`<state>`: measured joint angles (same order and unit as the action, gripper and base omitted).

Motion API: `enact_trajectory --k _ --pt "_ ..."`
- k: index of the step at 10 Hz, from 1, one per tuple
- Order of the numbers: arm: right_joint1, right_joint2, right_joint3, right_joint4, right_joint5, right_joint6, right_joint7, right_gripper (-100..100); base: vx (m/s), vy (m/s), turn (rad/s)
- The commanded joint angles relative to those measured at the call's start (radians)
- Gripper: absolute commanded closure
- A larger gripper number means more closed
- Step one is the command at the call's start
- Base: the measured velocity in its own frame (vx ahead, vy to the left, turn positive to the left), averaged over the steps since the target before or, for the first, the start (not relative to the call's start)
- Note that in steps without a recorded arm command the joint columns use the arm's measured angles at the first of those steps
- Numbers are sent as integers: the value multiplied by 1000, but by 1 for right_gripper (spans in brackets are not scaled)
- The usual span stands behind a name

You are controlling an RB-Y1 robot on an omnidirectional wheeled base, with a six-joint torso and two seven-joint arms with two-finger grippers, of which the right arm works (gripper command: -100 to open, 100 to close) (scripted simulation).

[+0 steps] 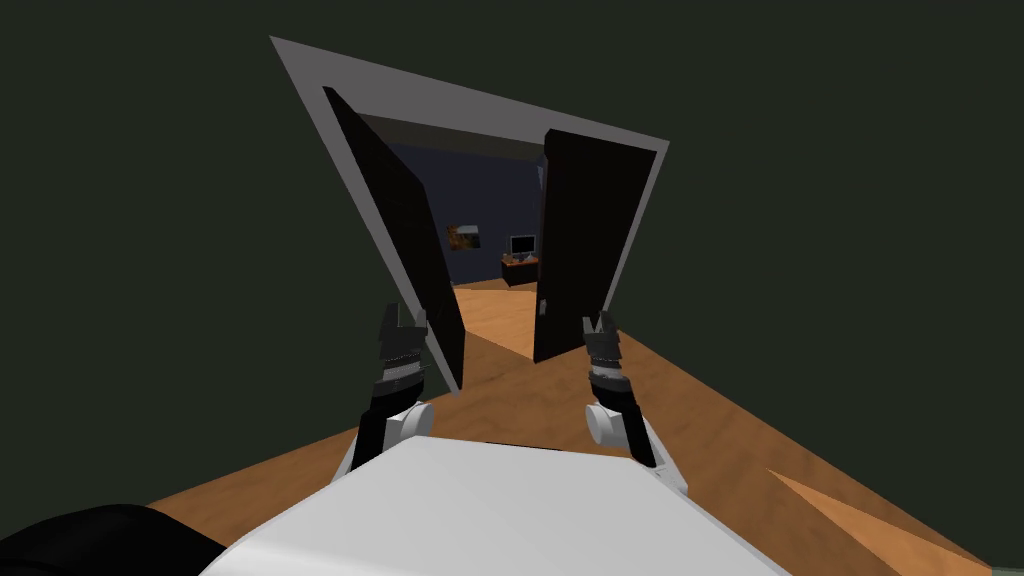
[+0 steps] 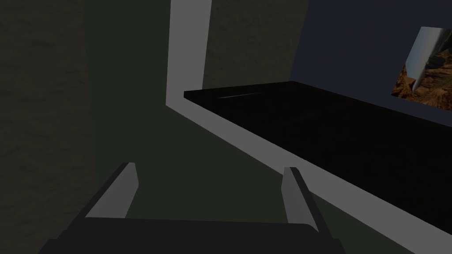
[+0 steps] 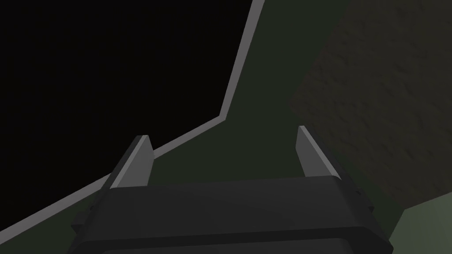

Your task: Push the door open

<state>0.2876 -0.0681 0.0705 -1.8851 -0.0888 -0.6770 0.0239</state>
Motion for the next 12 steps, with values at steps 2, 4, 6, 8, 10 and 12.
enact_trajectory --k 2,4,6,8,10,12 --pt "-27 -1 8 68 2 -6 0 -100 61 -31 16" --pt "-53 -6 16 130 3 -13 -3 -100 84 -43 37" --pt "-67 -7 21 173 3 -17 -5 -100 75 -62 29" --pt "-94 -11 30 233 4 -24 -8 -100 68 -42 26" --pt "-107 -12 34 281 5 -28 -9 -100 62 -34 24" --pt "-135 -14 43 345 6 -35 -12 -100 74 -58 41"
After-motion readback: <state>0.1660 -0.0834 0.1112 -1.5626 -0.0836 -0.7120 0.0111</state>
